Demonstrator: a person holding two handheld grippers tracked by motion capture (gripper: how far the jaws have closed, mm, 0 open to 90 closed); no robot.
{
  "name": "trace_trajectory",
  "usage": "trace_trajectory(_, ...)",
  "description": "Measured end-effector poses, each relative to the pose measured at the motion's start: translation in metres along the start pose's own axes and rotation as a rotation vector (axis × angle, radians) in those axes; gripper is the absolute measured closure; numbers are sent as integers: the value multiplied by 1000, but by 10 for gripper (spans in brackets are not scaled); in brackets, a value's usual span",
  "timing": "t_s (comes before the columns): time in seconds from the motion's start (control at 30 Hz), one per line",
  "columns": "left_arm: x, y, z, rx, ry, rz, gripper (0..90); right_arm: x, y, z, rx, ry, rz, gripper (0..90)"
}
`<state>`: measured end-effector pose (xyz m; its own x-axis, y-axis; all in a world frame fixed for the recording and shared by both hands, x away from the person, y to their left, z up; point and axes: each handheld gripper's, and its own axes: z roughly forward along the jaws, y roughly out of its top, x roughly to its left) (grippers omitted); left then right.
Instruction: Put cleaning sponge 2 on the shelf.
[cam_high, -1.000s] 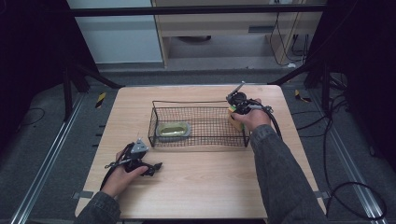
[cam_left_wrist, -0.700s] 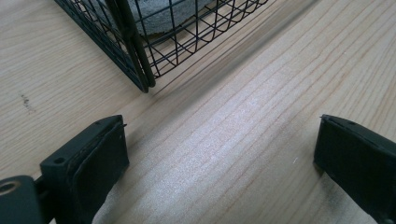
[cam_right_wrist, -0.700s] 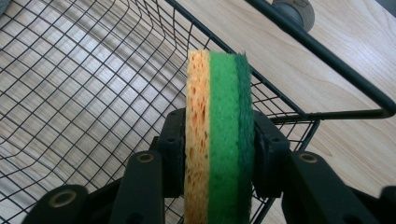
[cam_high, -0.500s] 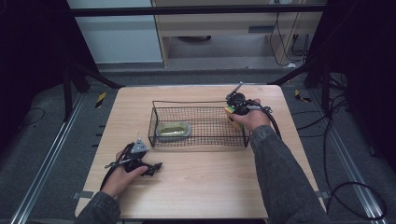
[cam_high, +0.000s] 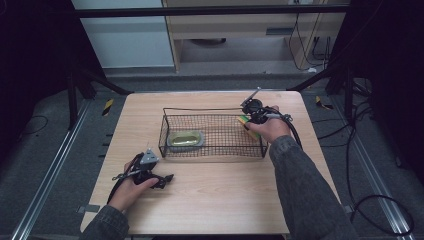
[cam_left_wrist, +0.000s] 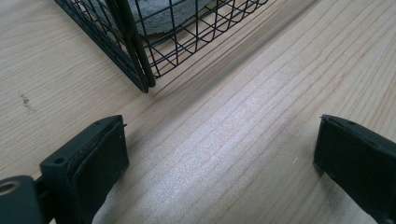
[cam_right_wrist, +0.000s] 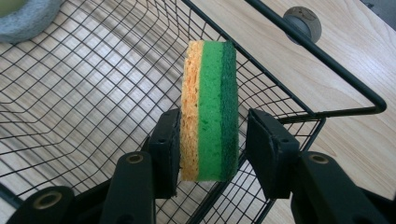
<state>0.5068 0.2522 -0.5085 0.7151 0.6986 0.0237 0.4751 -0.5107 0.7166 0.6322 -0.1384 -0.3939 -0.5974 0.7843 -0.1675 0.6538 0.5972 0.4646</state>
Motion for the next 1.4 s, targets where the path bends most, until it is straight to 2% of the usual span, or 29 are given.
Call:
trace_trajectory(0.13,0,0,0,0,0,0,16,2,-1,-2,-11,31,5,563)
trace_trajectory(0.4,0,0,0,0,0,0,16,7,-4,0,-9,47,11,554)
trace_trajectory(0.5,0,0,0,-1,1,0,16,9,-5,0,-6,59,10,513)
trace_trajectory(0.63,0,0,0,-1,1,0,17,11,-8,-3,-11,70,23,504)
trace_trajectory(0.97,0,0,0,-1,0,1,16,11,-16,-9,-38,88,41,482)
trace_trajectory(1.13,0,0,0,-1,-1,-3,16,11,-20,-17,-73,94,60,472)
trace_trajectory(1.3,0,0,0,2,-1,2,16,11,-26,-24,-109,101,73,419)
trace_trajectory(1.4,0,0,0,3,-1,4,16,11,-31,-27,-118,92,99,351)
